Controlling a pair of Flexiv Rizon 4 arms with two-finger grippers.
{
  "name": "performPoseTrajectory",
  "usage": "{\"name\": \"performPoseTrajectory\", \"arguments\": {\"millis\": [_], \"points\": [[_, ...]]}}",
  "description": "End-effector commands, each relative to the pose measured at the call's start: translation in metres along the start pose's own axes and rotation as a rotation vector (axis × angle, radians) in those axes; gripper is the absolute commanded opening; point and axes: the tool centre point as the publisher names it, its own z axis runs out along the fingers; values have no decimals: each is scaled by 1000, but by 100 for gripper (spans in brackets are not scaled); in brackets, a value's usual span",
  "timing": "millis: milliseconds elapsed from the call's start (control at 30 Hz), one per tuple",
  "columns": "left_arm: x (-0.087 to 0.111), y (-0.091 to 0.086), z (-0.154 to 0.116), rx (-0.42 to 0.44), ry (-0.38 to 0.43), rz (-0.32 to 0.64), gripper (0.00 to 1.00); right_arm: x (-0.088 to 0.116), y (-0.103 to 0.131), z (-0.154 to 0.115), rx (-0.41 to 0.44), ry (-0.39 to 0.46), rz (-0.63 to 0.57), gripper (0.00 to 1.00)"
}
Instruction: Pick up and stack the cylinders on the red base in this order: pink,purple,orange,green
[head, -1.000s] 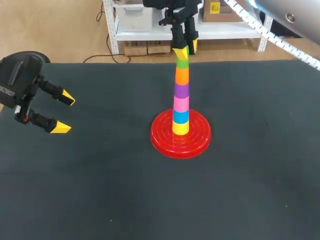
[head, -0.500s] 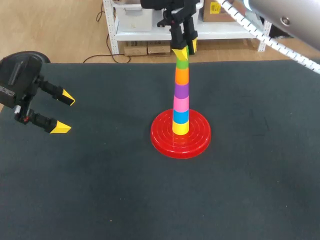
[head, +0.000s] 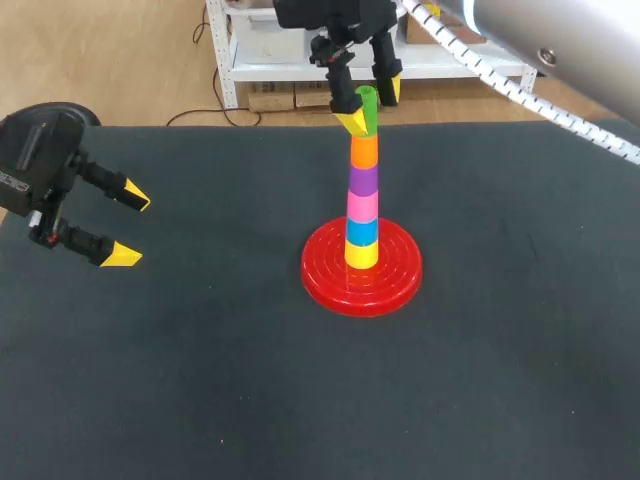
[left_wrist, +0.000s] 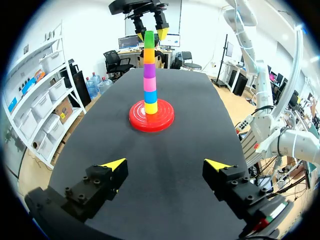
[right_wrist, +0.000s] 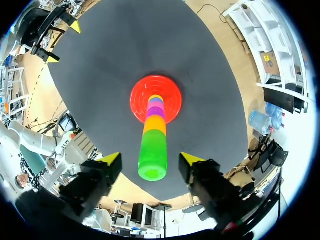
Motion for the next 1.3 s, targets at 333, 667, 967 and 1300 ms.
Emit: {"name": "performPoseTrajectory", "arguments": {"millis": [333,667,967,1300], "points": [[1,0,0,0,-2,2,100,23,0,-5,81,-107,17,100],[1,0,0,0,-2,2,100,52,2,17,118,-231,66,100],[1,0,0,0,-2,2,100,79,9,26,198,-389,129,100],[1,0,0,0,-2,2,100,96,11,35,294,-649,150,100]]}}
